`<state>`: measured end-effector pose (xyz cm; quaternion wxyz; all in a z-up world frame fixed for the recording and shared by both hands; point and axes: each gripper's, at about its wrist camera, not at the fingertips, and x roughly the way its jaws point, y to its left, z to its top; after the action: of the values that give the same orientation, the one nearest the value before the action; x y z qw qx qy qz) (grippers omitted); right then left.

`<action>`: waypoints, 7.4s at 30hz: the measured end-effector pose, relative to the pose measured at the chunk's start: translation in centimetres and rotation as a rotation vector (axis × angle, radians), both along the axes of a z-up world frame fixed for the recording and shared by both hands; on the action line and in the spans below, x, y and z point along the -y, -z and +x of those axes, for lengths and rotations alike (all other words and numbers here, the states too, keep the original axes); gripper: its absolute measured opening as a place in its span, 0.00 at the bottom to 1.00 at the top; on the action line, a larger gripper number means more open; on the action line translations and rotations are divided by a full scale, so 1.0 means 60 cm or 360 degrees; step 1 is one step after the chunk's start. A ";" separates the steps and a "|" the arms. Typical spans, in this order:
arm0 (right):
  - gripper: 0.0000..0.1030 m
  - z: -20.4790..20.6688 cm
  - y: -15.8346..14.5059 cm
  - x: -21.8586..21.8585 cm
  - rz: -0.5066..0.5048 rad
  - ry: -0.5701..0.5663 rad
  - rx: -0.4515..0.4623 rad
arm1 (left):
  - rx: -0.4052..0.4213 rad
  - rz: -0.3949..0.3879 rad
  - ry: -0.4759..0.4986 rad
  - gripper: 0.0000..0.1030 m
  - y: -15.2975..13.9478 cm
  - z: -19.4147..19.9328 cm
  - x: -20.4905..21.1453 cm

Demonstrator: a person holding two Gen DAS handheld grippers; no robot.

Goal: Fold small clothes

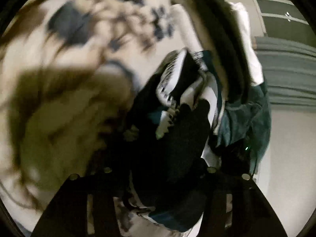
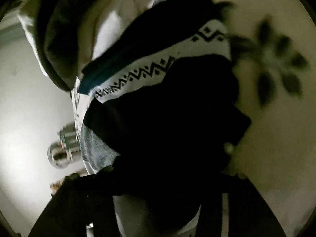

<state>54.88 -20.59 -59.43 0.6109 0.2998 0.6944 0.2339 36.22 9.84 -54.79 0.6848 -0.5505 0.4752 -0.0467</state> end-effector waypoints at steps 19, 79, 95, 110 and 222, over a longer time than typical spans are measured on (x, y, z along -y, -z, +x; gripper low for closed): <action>0.75 -0.403 -0.107 0.132 -0.0411 0.0637 -0.0097 | -0.0376 0.1076 0.0567 0.77 -0.110 -0.093 -0.058; 0.32 -0.166 0.036 0.134 0.0204 0.0364 -0.0112 | -0.0229 0.0589 0.0433 0.35 -0.020 0.024 0.068; 0.65 -0.367 -0.026 0.148 -0.0112 0.0702 -0.0168 | -0.0333 0.1152 0.0641 0.79 -0.094 -0.044 0.017; 0.64 -0.415 -0.028 0.152 0.0059 0.0883 -0.0314 | -0.0615 -0.0103 0.0078 0.79 0.038 -0.161 0.106; 0.31 -0.490 -0.085 0.229 -0.0105 0.1140 -0.0148 | -0.0420 0.0753 0.0664 0.85 0.012 -0.029 -0.058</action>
<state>25.47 -34.33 -54.34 0.6313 0.5144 0.5796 -0.0314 34.49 13.34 -55.51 0.7018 -0.2686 0.6598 -0.0026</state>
